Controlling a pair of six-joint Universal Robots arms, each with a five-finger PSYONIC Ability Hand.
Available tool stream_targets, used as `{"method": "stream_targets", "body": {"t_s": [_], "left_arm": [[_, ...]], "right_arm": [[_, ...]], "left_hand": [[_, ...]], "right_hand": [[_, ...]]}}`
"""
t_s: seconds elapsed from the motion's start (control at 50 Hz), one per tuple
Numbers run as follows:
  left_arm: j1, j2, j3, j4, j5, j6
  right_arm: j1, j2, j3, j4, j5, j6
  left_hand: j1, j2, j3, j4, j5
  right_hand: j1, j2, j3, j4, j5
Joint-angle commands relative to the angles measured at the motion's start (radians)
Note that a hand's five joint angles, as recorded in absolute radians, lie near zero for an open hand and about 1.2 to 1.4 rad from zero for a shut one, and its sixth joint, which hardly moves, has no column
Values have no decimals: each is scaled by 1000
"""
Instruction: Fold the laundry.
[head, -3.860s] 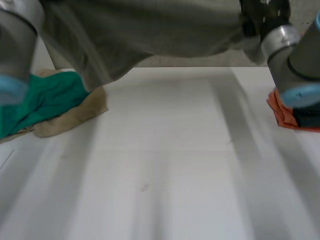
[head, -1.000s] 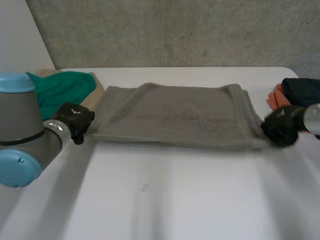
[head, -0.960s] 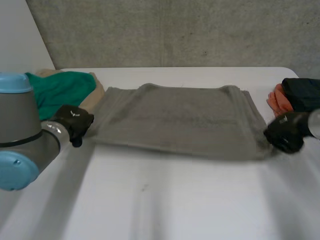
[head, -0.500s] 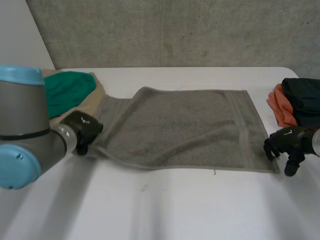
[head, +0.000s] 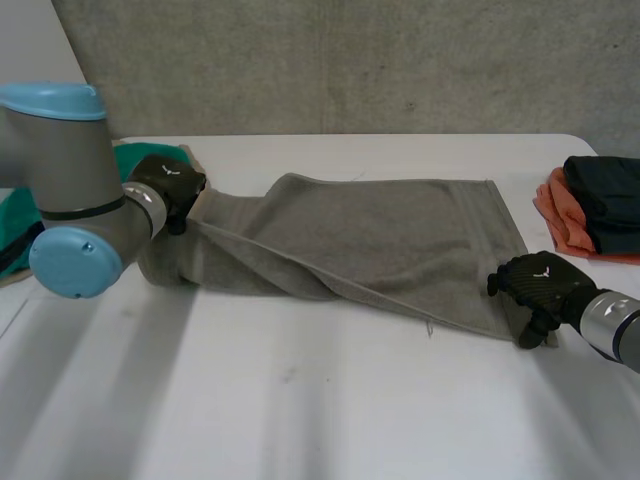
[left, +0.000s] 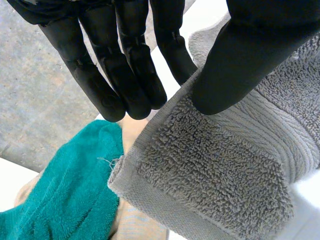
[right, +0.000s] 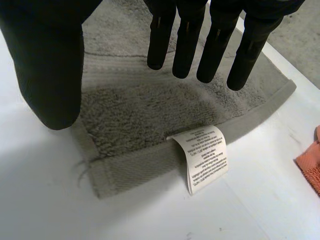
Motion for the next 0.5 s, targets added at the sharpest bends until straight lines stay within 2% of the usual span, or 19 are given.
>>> {"method": "stream_targets", "body": {"t_s": [0.02,0.12,0.26,0.34,0.42,0.5], "left_arm": [[-1,-17,23,-7,-6,-11],[-1,-11,10,-8,-6,-11],[8,-6,-4,-10,-6,-11],[13,-2,-14,-13,-6,-11],[11,14,-36,-18,-1,-11],[2,58,-105,-48,-7,-5]], "right_arm": [[-1,31,-9,-82,13,10],[4,46,-20,-152,33,39],[15,70,-55,-166,59,53],[18,70,-69,-163,65,57],[16,57,-75,-155,59,74],[10,12,-68,-102,45,80]], "left_hand": [[237,202,210,204,228],[237,202,210,204,228],[237,202,210,204,228],[237,202,210,204,228],[237,202,210,204,228],[237,202,210,204,228]], "right_hand": [[133,149,147,148,167],[236,252,250,250,270],[306,322,320,321,340],[459,475,472,473,492],[858,874,872,872,892],[859,875,873,873,892]]}}
